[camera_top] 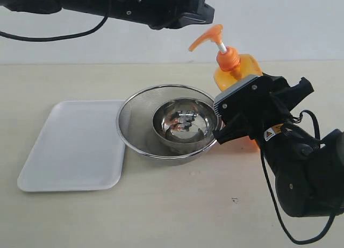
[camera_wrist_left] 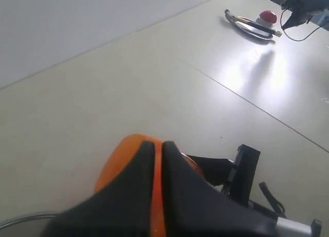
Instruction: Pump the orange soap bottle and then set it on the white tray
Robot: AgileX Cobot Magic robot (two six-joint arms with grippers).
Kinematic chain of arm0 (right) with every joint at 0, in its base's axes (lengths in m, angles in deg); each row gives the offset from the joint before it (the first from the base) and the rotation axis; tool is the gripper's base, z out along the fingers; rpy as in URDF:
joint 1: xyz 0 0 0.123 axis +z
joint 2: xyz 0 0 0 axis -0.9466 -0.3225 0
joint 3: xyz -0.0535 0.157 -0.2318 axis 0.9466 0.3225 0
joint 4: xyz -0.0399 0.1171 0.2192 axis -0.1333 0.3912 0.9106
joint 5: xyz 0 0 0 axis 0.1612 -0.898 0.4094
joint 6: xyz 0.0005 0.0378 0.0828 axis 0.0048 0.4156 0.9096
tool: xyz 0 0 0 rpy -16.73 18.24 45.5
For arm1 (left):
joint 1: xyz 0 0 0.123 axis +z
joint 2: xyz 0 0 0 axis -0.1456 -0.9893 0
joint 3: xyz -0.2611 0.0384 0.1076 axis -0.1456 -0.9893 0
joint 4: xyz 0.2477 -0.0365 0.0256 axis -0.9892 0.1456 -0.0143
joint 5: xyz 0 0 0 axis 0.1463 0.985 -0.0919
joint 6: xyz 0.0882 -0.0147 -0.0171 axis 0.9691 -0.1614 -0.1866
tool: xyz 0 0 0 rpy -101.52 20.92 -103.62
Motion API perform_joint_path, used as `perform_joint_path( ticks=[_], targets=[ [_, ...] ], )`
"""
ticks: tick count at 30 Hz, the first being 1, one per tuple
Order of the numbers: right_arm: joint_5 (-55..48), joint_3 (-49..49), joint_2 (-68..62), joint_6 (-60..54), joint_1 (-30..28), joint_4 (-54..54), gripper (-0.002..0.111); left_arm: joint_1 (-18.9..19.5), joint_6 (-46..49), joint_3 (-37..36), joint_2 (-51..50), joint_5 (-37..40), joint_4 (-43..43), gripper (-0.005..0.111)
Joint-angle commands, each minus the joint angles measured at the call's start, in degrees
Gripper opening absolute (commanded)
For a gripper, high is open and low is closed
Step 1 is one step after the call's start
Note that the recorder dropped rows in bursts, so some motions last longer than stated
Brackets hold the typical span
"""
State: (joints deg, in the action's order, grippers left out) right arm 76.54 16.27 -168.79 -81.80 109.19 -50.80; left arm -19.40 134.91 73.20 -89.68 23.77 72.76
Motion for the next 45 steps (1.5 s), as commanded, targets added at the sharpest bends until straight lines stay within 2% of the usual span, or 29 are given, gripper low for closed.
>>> perform_joint_path(
  ticks=[1, 45],
  targets=[
    [1.5, 0.2, 0.1, 0.4, -0.2, -0.8, 0.000, -0.3, 0.4, 0.8, -1.3, 1.9, 0.8, 0.005],
    [1.5, 0.2, 0.1, 1.9, -0.2, -5.1, 0.000, -0.3, 0.2, 0.8, -8.6, 3.6, -1.2, 0.005]
  ],
)
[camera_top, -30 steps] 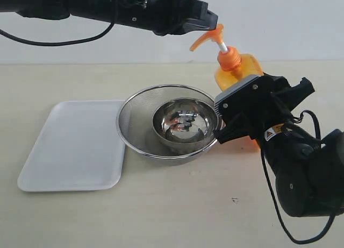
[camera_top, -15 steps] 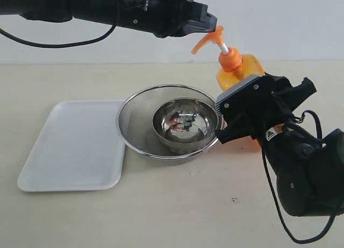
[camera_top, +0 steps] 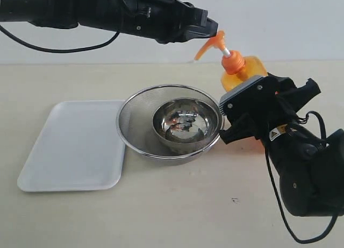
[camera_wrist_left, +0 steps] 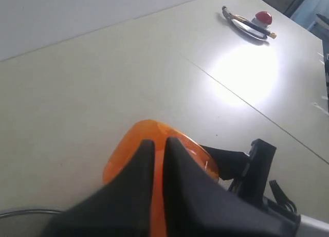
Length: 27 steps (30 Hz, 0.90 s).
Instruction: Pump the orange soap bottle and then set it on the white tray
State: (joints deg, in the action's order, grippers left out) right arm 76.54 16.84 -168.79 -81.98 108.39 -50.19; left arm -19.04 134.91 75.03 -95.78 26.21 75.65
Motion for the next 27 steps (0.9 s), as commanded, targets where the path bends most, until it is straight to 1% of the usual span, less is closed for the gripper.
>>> perform_joint_path(
  ticks=[1, 5, 17, 24, 27],
  targets=[
    [1.5, -0.3, 0.1, 2.0, 0.6, -5.7, 0.000, -0.7, 0.2, -1.0, -2.4, 1.2, -4.1, 0.005],
    [1.5, -0.3, 0.1, 2.0, 0.6, -5.6, 0.000, -0.7, 0.1, -0.9, -1.6, 1.2, -3.9, 0.005],
    [1.5, -0.3, 0.1, 2.0, 0.6, -5.4, 0.000, 0.2, 0.0, -0.4, 7.1, 0.8, -3.9, 0.005],
    [1.5, -0.3, 0.1, 2.2, 0.6, -5.3, 0.000, 0.5, -4.0, -0.4, 8.3, 0.8, -10.7, 0.005],
    [1.5, -0.3, 0.1, 2.2, 0.6, -5.3, 0.000, 0.5, -4.8, -0.4, 8.3, 0.8, -11.8, 0.005]
  ],
)
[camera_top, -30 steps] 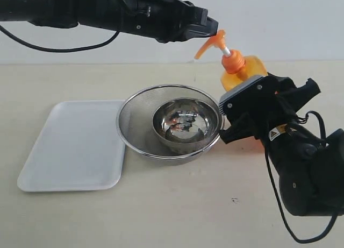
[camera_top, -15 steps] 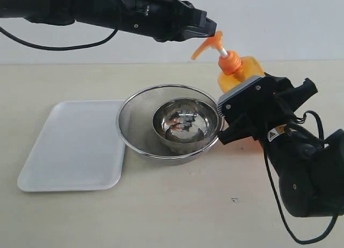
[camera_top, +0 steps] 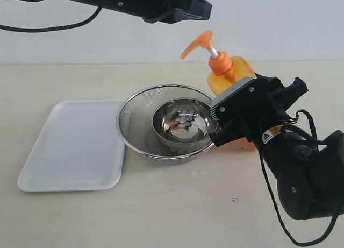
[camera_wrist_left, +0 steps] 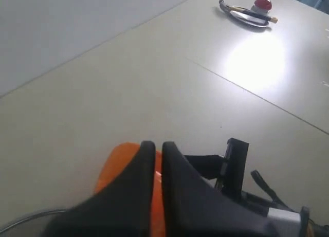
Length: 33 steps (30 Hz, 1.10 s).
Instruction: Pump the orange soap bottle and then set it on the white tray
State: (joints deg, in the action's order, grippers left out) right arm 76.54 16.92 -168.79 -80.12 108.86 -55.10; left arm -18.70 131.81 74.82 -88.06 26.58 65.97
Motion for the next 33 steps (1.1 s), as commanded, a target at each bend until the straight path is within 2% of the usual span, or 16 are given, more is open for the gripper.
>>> perform_joint_path(
  ticks=[1, 33],
  targets=[
    [1.5, -0.4, 0.1, 0.3, 0.1, -0.4, 0.000, 0.2, -1.6, -0.2, 0.4, 0.4, -2.2, 0.005],
    [0.4, -0.4, 0.1, 0.3, 0.1, -1.9, 0.000, -2.3, -1.3, 0.3, -5.9, -1.4, -2.1, 0.005]
  ],
)
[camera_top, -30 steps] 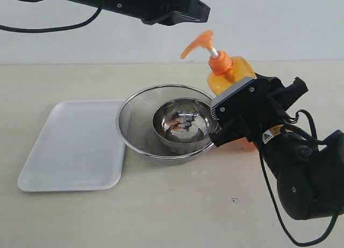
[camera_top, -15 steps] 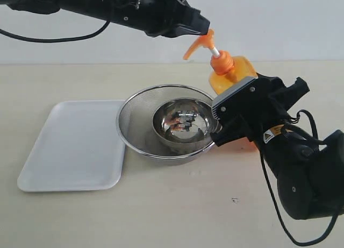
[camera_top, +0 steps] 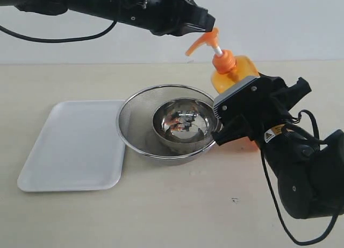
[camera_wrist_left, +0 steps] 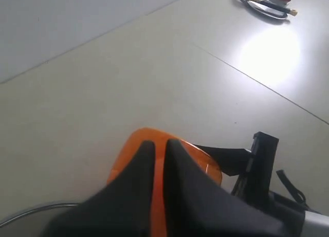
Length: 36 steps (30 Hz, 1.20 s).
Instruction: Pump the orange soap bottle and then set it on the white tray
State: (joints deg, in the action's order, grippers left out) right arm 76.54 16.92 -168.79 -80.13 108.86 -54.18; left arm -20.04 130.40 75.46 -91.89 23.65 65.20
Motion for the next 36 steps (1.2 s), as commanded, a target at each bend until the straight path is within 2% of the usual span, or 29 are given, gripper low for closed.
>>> perform_joint_path(
  ticks=[1, 17, 27, 36],
  targets=[
    [0.4, -0.4, 0.1, 0.4, 0.1, -2.8, 0.000, -0.9, 0.1, -0.3, -2.2, 1.6, -1.5, 0.005],
    [0.5, -0.5, 0.1, 0.4, 0.1, -2.8, 0.000, -0.9, 0.1, -0.3, -4.6, 2.2, -1.3, 0.005],
    [0.3, -0.5, 0.1, 0.6, 0.1, -3.1, 0.000, -3.6, 1.5, -0.3, -6.9, 0.6, -1.2, 0.005],
    [0.3, -0.5, 0.1, 0.8, 0.1, -3.1, 0.000, -3.6, 1.5, -0.3, -6.9, 0.5, -1.3, 0.005]
  ],
)
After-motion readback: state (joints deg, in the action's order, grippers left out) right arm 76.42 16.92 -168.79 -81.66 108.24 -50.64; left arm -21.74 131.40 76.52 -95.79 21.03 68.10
